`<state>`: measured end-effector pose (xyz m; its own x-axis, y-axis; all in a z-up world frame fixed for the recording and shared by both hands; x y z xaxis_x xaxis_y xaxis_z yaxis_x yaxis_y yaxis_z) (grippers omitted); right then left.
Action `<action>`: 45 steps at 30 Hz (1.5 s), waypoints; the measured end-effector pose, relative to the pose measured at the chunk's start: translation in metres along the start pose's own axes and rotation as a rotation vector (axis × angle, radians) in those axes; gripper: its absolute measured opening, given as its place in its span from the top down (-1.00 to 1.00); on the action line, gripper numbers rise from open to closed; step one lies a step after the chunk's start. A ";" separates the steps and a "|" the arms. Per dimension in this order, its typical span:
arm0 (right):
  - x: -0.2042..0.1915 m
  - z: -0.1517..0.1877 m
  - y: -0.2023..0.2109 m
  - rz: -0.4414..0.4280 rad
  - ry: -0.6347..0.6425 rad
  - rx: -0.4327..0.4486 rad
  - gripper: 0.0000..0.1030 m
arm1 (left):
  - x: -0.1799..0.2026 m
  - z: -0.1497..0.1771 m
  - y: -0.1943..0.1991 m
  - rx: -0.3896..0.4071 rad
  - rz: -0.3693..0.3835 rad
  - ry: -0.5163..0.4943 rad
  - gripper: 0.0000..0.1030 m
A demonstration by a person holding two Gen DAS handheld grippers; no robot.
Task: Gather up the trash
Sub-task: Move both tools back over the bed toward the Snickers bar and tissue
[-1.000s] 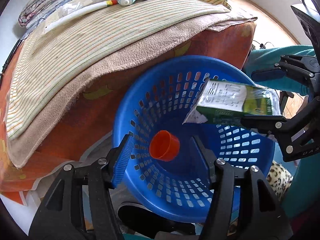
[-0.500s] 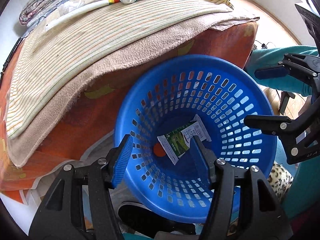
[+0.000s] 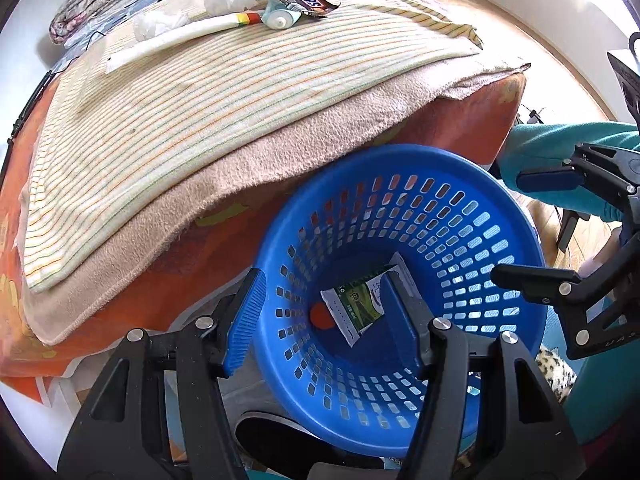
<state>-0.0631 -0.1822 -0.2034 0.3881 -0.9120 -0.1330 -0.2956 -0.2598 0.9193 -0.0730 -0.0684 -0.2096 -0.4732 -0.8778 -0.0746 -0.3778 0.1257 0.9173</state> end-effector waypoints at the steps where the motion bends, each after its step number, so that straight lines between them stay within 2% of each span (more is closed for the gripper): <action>1: 0.000 -0.001 0.001 -0.002 -0.005 0.003 -0.66 | -0.002 -0.004 0.002 0.007 0.000 0.007 -0.19; 7: 0.007 -0.011 0.008 0.000 -0.058 0.007 -0.66 | -0.021 -0.025 0.017 0.049 0.002 0.055 -0.19; 12: 0.014 -0.029 0.022 -0.024 -0.107 0.052 -0.66 | -0.050 -0.051 0.035 0.093 -0.016 0.116 -0.19; 14: 0.017 -0.039 0.029 -0.036 -0.125 0.074 -0.66 | -0.066 -0.062 0.043 0.110 -0.021 0.152 -0.20; 17: 0.020 -0.056 0.039 -0.042 -0.129 0.115 -0.66 | -0.090 -0.077 0.053 0.140 -0.038 0.211 -0.34; 26: 0.029 -0.114 0.054 -0.002 -0.096 0.220 -0.66 | -0.155 -0.120 0.069 0.198 -0.105 0.323 -0.34; 32: 0.041 -0.156 0.049 -0.010 -0.134 0.237 -0.66 | -0.181 -0.139 0.059 0.196 -0.141 0.354 -0.34; 41: 0.057 -0.213 0.016 -0.068 -0.227 0.217 -0.66 | -0.203 -0.161 0.027 0.167 -0.140 0.371 -0.34; 45: 0.054 -0.232 0.001 -0.072 -0.216 0.213 -0.66 | -0.215 -0.171 0.013 0.163 -0.129 0.398 -0.34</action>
<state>0.1599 -0.1587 -0.1239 0.2272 -0.9293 -0.2911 -0.4597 -0.3659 0.8092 0.1592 0.0427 -0.1147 -0.0830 -0.9966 0.0010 -0.5493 0.0466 0.8343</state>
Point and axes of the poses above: each gripper's, at about its wrist camera, not at the fingertips, and y roughly against the way its jaws point, x to its right, z to its underside, the point moved 8 cm from there along -y, roughly the way its jaws point, and after that the axes turned 10 degrees about -y, right-handed, at the moved point
